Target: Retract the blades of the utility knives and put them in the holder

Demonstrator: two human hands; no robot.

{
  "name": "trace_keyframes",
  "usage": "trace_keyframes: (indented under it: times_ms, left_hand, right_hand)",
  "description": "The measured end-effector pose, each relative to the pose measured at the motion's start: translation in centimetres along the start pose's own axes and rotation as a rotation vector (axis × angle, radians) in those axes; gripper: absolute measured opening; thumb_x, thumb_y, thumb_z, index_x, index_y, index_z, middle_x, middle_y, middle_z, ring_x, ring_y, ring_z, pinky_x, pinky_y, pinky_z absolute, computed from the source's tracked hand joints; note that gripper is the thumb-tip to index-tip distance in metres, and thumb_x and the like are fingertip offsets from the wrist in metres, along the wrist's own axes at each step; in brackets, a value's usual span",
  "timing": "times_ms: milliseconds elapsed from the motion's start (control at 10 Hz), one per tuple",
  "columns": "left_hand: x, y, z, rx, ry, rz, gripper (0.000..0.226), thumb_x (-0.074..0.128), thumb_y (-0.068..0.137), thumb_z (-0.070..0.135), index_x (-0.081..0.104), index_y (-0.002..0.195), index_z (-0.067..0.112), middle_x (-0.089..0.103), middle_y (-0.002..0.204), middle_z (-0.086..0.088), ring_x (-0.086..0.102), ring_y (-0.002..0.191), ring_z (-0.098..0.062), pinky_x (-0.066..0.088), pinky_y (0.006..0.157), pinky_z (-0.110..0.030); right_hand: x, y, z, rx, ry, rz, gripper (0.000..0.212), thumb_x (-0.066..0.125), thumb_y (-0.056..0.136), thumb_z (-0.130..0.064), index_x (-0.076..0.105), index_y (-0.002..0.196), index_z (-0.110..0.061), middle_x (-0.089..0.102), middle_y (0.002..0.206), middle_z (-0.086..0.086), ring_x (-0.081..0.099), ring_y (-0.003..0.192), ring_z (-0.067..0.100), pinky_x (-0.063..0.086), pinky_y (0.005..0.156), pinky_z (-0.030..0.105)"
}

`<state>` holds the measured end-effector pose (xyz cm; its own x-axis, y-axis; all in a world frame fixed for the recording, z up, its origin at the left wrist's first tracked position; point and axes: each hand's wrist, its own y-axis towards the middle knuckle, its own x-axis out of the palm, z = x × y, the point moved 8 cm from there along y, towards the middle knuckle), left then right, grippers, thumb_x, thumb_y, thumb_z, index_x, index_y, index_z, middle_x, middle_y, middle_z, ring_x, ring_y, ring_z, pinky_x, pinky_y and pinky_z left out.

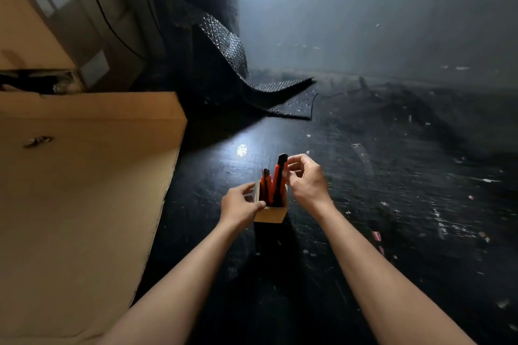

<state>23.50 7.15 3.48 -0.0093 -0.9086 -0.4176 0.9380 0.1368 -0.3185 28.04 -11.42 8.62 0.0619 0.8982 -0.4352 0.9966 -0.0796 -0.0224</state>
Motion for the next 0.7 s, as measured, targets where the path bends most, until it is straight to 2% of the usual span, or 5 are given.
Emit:
trace_keyframes:
  times_ms: [200, 400, 500, 600, 700]
  left_hand:
    - [0.7, 0.6, -1.5, -0.028, -0.002, 0.010, 0.063, 0.087, 0.077, 0.007, 0.066, 0.136, 0.014, 0.072, 0.132, -0.005, 0.070, 0.117, -0.017, 0.054, 0.106, -0.041]
    - [1.1, 0.8, -1.7, -0.026, -0.025, 0.004, 0.055, 0.083, 0.080, 0.002, 0.069, 0.133, 0.016, 0.073, 0.129, -0.004, 0.069, 0.111, -0.011, 0.054, 0.104, -0.033]
    - [1.0, 0.8, -1.7, -0.027, -0.032, -0.008, 0.055, 0.082, 0.081, 0.002, 0.069, 0.133, 0.015, 0.073, 0.129, -0.004, 0.068, 0.114, -0.013, 0.054, 0.103, -0.033]
    - [1.1, 0.7, -1.8, -0.025, -0.055, -0.007, 0.052, 0.080, 0.082, 0.000, 0.070, 0.131, 0.014, 0.074, 0.128, -0.005, 0.068, 0.119, -0.019, 0.054, 0.105, -0.039]
    - [1.0, 0.4, -1.9, -0.039, -0.043, 0.017, 0.049, 0.080, 0.082, 0.000, 0.071, 0.129, 0.012, 0.076, 0.124, -0.006, 0.070, 0.117, -0.020, 0.055, 0.104, -0.039]
  right_hand:
    - [1.7, -0.2, 3.0, 0.059, -0.097, -0.041, 0.015, 0.069, 0.091, -0.006, 0.067, 0.098, -0.019, 0.073, 0.092, -0.002, 0.071, 0.089, 0.019, 0.060, 0.083, 0.040]
    - [2.8, -0.5, 4.9, 0.104, -0.223, -0.092, 0.016, 0.072, 0.087, -0.013, 0.067, 0.090, -0.028, 0.077, 0.095, -0.003, 0.072, 0.092, 0.019, 0.058, 0.080, 0.036]
    - [2.8, -0.4, 5.0, 0.105, -0.232, -0.093, 0.012, 0.071, 0.089, -0.013, 0.071, 0.095, -0.023, 0.078, 0.098, -0.001, 0.071, 0.092, 0.018, 0.053, 0.077, 0.030]
    - [2.5, -0.7, 4.9, 0.107, -0.208, -0.097, 0.017, 0.070, 0.087, -0.009, 0.072, 0.098, -0.022, 0.078, 0.098, -0.003, 0.072, 0.093, 0.016, 0.055, 0.080, 0.030]
    - [1.6, -0.8, 4.9, 0.134, -0.156, -0.072, 0.022, 0.072, 0.085, -0.006, 0.071, 0.102, -0.021, 0.075, 0.094, -0.007, 0.071, 0.092, 0.014, 0.058, 0.085, 0.033]
